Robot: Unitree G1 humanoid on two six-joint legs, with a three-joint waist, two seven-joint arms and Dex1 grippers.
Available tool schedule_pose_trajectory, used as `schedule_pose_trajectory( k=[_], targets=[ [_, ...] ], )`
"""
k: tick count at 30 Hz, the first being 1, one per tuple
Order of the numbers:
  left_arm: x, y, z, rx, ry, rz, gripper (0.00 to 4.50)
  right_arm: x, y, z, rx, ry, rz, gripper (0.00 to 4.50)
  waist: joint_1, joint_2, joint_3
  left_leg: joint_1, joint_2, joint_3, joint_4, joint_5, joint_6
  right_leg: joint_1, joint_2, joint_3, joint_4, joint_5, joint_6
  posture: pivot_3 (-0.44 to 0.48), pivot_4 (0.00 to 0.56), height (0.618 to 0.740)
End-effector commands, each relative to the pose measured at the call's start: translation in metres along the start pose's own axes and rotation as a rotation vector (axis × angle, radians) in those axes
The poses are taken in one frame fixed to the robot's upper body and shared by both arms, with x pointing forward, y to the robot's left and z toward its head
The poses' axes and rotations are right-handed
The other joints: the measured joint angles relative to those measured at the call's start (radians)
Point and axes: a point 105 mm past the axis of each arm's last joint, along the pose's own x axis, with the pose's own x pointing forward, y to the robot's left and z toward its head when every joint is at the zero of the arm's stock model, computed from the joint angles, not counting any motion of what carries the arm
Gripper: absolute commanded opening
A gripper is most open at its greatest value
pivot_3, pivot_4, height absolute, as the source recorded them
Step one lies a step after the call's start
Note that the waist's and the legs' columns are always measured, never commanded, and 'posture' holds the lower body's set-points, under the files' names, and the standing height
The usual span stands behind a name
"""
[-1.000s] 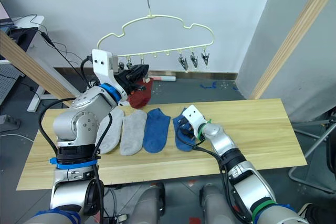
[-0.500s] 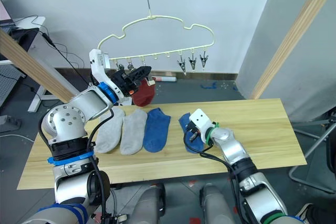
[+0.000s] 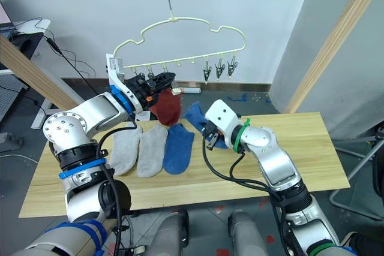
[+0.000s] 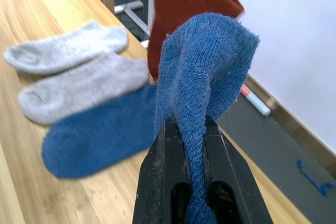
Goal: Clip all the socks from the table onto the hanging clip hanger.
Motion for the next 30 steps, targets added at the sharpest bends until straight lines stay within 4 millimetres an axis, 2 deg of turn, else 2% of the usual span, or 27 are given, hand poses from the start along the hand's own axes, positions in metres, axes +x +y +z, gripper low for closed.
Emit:
schedule_pose_trajectory(
  k=[1, 8, 15, 21, 30],
  targets=[
    [0.002, -0.004, 0.002, -0.017, -0.003, -0.014, 0.24, 0.0, 0.004, 0.026, -0.053, -0.068, 0.008, 0.02, 0.0, 0.0, 0.0, 0.0, 0.0, 0.0, 0.0, 0.0, 0.0, 0.0, 0.0, 0.0, 0.0, 0.0, 0.0, -0.019, 0.265, 0.74],
    [0.005, -0.009, -0.003, -0.004, 0.02, -0.024, 0.24, 0.008, 0.009, 0.039, -0.08, -0.099, 0.012, 0.02, 0.001, 0.0, 0.0, 0.0, 0.0, 0.0, 0.0, 0.0, 0.0, 0.0, 0.0, 0.0, -0.001, 0.002, -0.004, -0.017, 0.261, 0.74],
    [0.003, -0.006, -0.002, -0.021, 0.013, -0.014, 0.24, 0.008, 0.013, 0.049, -0.13, -0.115, 0.029, 0.02, 0.001, 0.0, 0.0, 0.0, 0.0, 0.0, 0.0, 0.0, 0.0, 0.0, -0.001, 0.0, -0.001, 0.002, -0.004, -0.017, 0.259, 0.74],
    [0.002, -0.008, -0.006, -0.025, 0.023, -0.025, 0.24, 0.008, 0.01, 0.05, -0.152, -0.112, 0.014, 0.02, 0.001, 0.0, 0.0, -0.001, 0.0, 0.0, 0.0, 0.0, 0.0, 0.0, -0.001, 0.0, -0.001, 0.002, -0.004, -0.015, 0.25, 0.74],
    [-0.004, -0.002, 0.0, -0.017, 0.01, -0.006, 0.24, -0.002, 0.01, 0.042, -0.176, -0.08, 0.019, 0.02, 0.001, 0.0, 0.0, -0.001, 0.0, 0.0, 0.0, 0.0, -0.001, 0.0, -0.001, 0.0, -0.002, 0.002, -0.004, -0.01, 0.241, 0.74]
  ],
)
